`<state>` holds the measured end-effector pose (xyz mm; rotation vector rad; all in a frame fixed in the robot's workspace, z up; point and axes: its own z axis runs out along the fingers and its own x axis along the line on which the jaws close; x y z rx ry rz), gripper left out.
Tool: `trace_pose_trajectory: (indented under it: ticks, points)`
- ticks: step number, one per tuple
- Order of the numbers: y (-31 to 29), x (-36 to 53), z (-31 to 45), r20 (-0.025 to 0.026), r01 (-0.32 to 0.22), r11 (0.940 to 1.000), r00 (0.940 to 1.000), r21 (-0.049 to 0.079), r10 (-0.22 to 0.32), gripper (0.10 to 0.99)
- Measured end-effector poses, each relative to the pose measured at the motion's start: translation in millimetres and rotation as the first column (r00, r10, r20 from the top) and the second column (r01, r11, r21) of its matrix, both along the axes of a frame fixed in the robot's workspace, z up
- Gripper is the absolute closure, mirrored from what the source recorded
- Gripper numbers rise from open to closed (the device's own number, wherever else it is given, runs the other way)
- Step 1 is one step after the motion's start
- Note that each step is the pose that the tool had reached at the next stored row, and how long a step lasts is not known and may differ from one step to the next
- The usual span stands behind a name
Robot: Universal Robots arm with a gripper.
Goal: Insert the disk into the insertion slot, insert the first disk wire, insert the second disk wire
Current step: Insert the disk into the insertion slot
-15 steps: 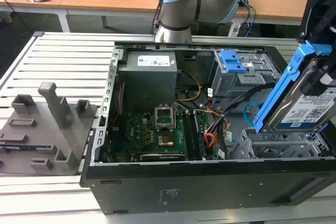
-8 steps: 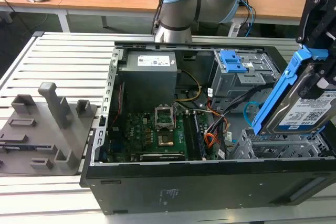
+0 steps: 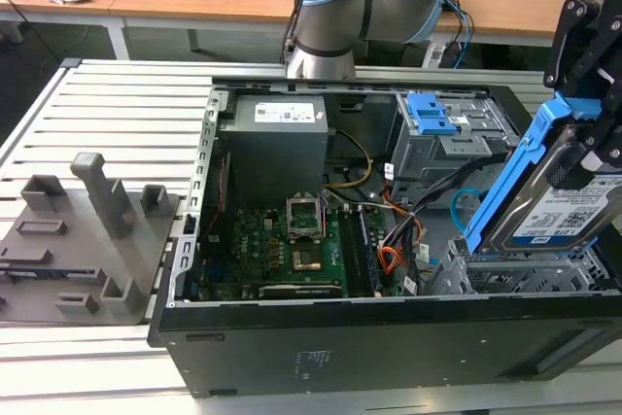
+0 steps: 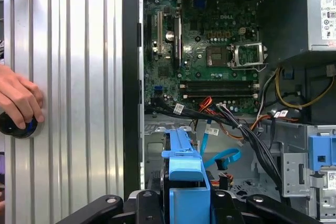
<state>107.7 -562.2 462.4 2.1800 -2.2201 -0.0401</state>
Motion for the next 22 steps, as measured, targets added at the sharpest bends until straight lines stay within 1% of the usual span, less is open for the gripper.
trace_pose_trajectory:
  ticks: [8,14,22]
  points:
    - [0.0,0.0,-5.1,0.0000,0.000,1.0000,1.0000,0.000,0.000,0.722]
    - [0.0,0.0,-10.6,-0.0001,0.000,1.0000,1.0000,0.000,0.000,0.722]
    - [0.0,0.0,-15.1,0.0000,0.000,1.0000,1.0000,0.000,0.000,0.722]
